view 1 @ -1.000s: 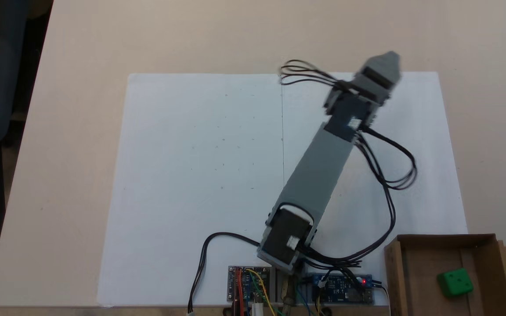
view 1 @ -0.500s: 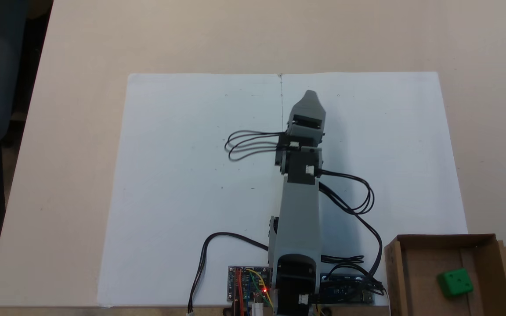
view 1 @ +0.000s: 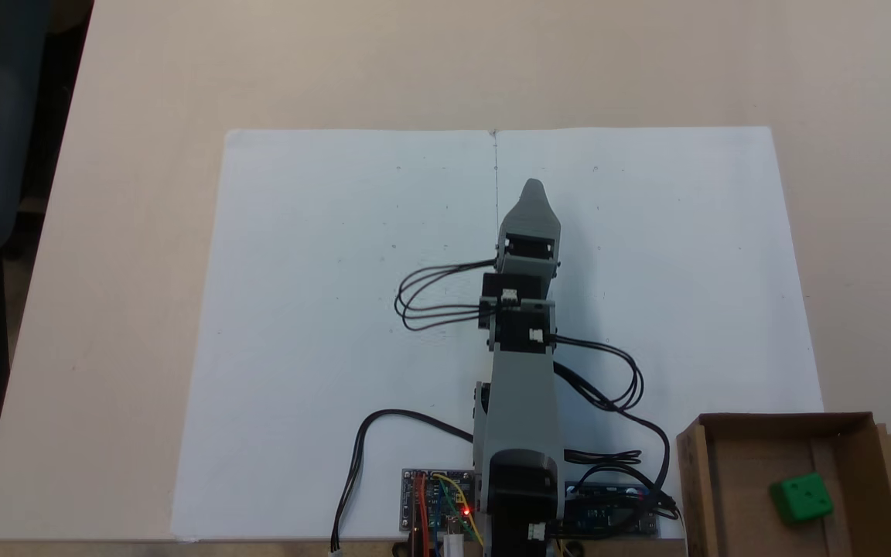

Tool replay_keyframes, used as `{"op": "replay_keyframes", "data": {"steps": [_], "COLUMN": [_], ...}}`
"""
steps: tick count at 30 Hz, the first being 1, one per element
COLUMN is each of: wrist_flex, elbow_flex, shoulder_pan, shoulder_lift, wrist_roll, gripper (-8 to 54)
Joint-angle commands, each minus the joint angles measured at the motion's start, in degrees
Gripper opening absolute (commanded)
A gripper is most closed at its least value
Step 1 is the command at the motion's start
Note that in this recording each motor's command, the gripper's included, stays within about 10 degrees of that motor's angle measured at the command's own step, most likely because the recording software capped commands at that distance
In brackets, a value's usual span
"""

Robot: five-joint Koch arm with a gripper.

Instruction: Grasp a green dice and put it in the bin.

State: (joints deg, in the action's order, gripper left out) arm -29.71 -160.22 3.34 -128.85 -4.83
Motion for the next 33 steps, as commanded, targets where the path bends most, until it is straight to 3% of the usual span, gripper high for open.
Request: {"op": "replay_keyframes", "data": {"steps": [1,14,33], "wrist_flex": [-9.6,-33.6,-52.8], "elbow_flex": [-1.3,-18.5,-18.9], "shoulder_pan": [0.1,0.0,-1.9], "shoulder_lift": [-5.8,-6.9,-6.9], "wrist_roll": [2.3,5.0,11.9], "gripper": [43.2,43.1,43.2]}}
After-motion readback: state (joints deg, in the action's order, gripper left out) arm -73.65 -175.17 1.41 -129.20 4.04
